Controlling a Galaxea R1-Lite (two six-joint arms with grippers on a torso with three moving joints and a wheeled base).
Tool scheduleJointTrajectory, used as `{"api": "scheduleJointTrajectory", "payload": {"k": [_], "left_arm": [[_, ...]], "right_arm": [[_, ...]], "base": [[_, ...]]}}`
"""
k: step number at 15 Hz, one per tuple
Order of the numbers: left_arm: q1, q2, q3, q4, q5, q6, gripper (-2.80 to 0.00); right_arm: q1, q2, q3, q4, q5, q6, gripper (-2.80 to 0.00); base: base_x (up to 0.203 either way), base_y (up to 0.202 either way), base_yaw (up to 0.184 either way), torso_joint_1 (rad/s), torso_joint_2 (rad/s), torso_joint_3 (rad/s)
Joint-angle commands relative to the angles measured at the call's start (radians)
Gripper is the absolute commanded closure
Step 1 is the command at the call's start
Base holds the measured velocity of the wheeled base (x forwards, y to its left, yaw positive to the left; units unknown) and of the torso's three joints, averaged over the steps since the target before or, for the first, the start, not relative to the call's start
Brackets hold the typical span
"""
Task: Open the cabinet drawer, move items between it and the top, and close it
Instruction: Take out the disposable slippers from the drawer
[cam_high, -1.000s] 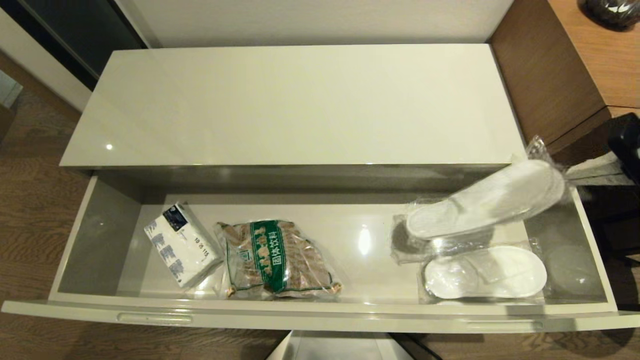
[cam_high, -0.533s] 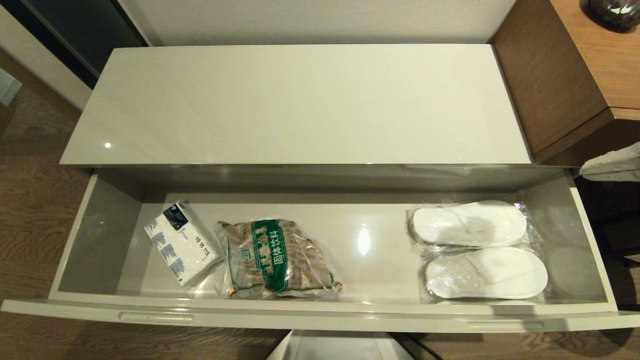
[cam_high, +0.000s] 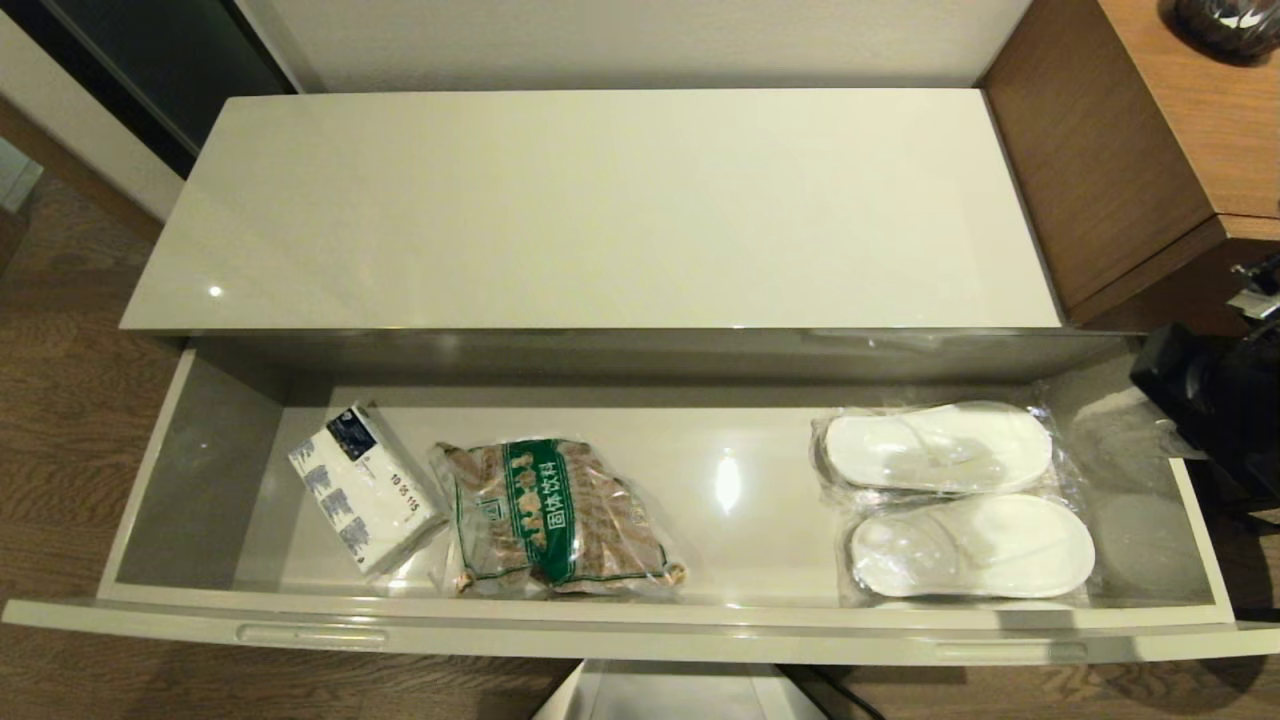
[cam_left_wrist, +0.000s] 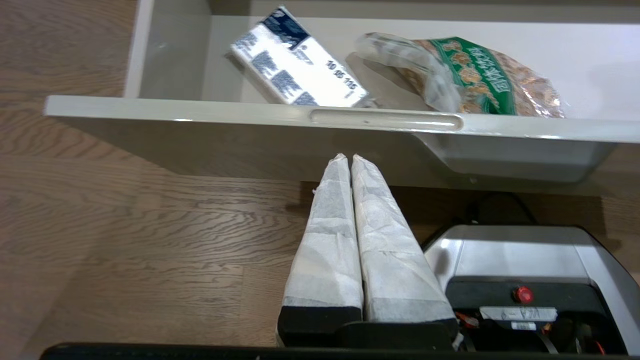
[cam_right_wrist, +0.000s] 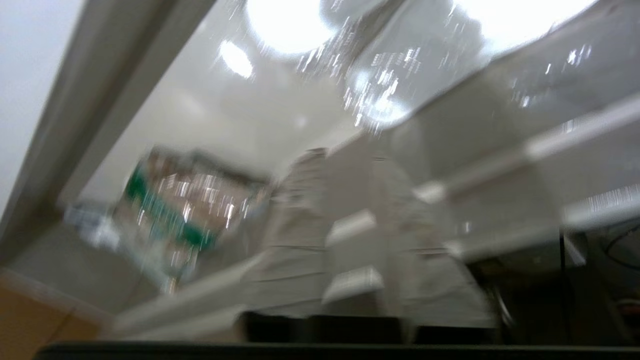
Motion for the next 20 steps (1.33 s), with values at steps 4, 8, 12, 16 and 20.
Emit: {"api": "scheduleJointTrajectory", "payload": {"k": [4, 8, 12, 16, 20], "left_arm": [[0.002, 0.000, 0.000, 0.000, 0.000, 0.000, 0.00], [0.002, 0.000, 0.000, 0.000, 0.000, 0.000, 0.00], [0.002, 0.000, 0.000, 0.000, 0.000, 0.000, 0.00], [0.002, 0.000, 0.000, 0.000, 0.000, 0.000, 0.00], [0.002, 0.001, 0.000, 0.000, 0.000, 0.000, 0.00]], "right_arm": [[0.001, 0.266, 0.015, -0.223, -0.081, 0.100, -2.80], [0.001, 0.364, 0.030, -0.311, -0.117, 0.102, -2.80], [0.001, 0.512, 0.081, -0.470, -0.173, 0.101, -2.80], [0.000, 0.609, 0.127, -0.580, -0.180, 0.098, -2.80], [-0.003, 0.683, 0.127, -0.641, -0.178, 0.094, -2.80]], "base": [[0.000, 0.000, 0.000, 0.000, 0.00, 0.000], [0.000, 0.000, 0.000, 0.000, 0.00, 0.000], [0.000, 0.000, 0.000, 0.000, 0.00, 0.000], [0.000, 0.000, 0.000, 0.000, 0.00, 0.000], [0.000, 0.000, 0.000, 0.000, 0.00, 0.000]]}}
